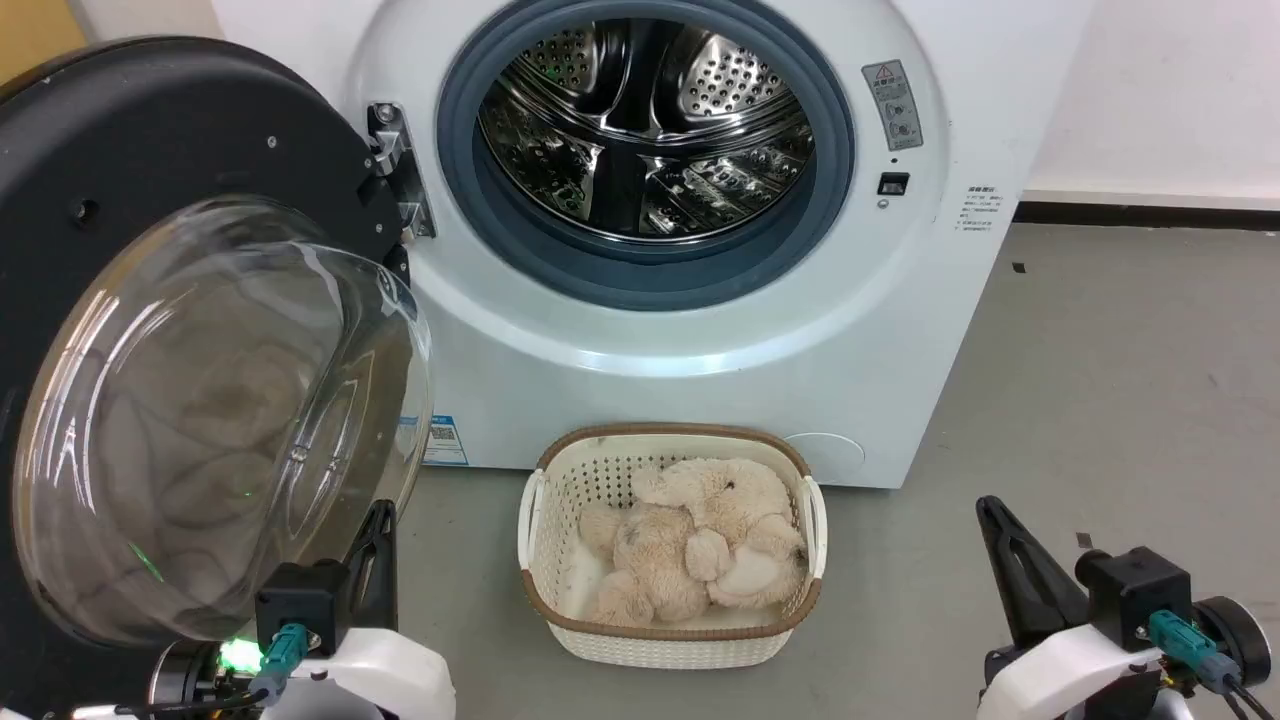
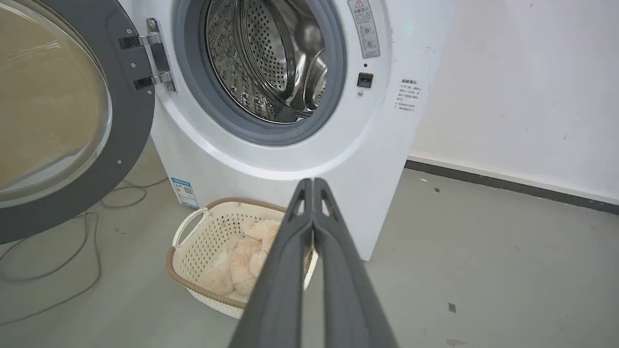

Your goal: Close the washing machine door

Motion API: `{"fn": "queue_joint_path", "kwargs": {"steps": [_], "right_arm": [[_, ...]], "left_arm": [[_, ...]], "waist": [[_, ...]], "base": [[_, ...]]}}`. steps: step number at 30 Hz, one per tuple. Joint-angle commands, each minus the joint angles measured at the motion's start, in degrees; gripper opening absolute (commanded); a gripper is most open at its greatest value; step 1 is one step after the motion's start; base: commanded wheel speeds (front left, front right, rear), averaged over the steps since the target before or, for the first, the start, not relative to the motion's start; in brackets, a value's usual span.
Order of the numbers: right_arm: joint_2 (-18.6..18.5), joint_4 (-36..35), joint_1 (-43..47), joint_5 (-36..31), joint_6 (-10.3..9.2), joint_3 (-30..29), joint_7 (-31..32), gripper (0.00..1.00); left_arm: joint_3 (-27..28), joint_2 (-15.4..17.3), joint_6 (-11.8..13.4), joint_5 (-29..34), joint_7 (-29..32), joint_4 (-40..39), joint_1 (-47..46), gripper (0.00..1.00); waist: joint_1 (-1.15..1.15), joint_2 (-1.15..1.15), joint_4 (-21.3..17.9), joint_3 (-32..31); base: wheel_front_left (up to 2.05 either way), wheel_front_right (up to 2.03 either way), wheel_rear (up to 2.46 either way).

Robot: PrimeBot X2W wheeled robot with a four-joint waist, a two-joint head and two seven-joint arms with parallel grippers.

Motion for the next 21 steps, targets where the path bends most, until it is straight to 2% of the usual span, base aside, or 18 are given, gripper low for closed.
{"fn": "queue_joint_path", "kwargs": {"steps": [1,21], "right_arm": [[0.25,-0.25,-0.71,-0.44,0.03,-0.02,0.03,0.00],[0.25,-0.25,-0.71,-0.44,0.03,-0.02,0.03,0.00]], "left_arm": [[-0.05,0.05,-0.25,0.17,0.01,-0.23,-0.88,0.00],[-0.05,0.05,-0.25,0.17,0.01,-0.23,-0.88,0.00]], "waist": [[0.00,0.00,0.00,0.00],[0.00,0.00,0.00,0.00]], "base": [[0.00,0.00,0.00],[0.00,0.00,0.00]]}}
